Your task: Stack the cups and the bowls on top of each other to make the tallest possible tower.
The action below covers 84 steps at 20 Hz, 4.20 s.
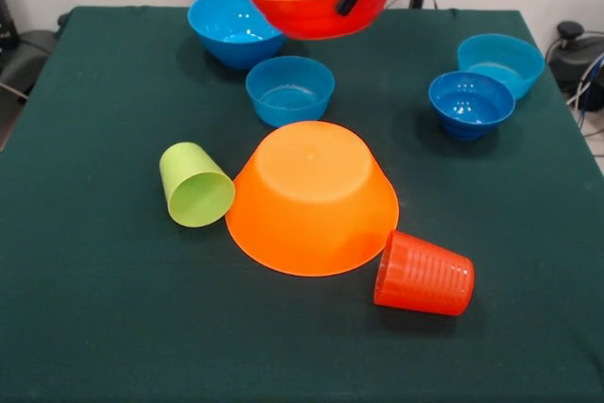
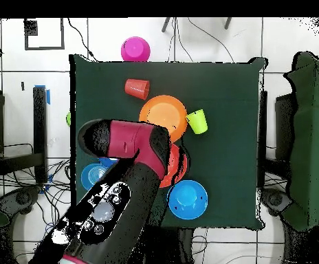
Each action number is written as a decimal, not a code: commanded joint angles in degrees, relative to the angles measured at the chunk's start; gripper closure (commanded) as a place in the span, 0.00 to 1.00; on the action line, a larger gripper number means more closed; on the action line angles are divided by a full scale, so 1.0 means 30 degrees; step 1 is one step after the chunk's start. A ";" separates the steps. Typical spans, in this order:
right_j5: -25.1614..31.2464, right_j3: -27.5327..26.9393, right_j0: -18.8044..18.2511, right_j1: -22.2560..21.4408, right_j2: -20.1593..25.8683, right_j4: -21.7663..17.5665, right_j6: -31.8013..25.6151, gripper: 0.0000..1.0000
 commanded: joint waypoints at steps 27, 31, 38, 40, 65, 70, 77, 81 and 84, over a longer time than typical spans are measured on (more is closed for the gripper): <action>0.2766 -0.7011 0.0230 0.7860 -0.2055 0.0355 0.2322 1.00; 0.3362 -0.7472 0.0294 0.7954 -0.2122 0.0579 0.2461 1.00; 0.3669 -0.7932 -0.0085 0.7820 -0.1844 0.0838 0.1939 1.00; 0.3917 -0.8202 -0.0192 0.7846 -0.1776 0.0947 0.1892 1.00; 0.4643 -1.0890 -0.1052 0.9181 -0.1821 0.1253 0.1703 1.00; 0.4180 -1.0780 -0.0991 0.9346 -0.1768 0.1196 0.2013 1.00; 0.4725 -1.1334 -0.1052 0.9467 -0.1813 0.1302 0.2031 1.00; 0.4956 -1.1503 -0.0940 0.9527 -0.1938 0.1342 0.2248 1.00; 0.5342 -1.1863 -0.0841 0.9673 -0.2110 0.1439 0.2534 1.00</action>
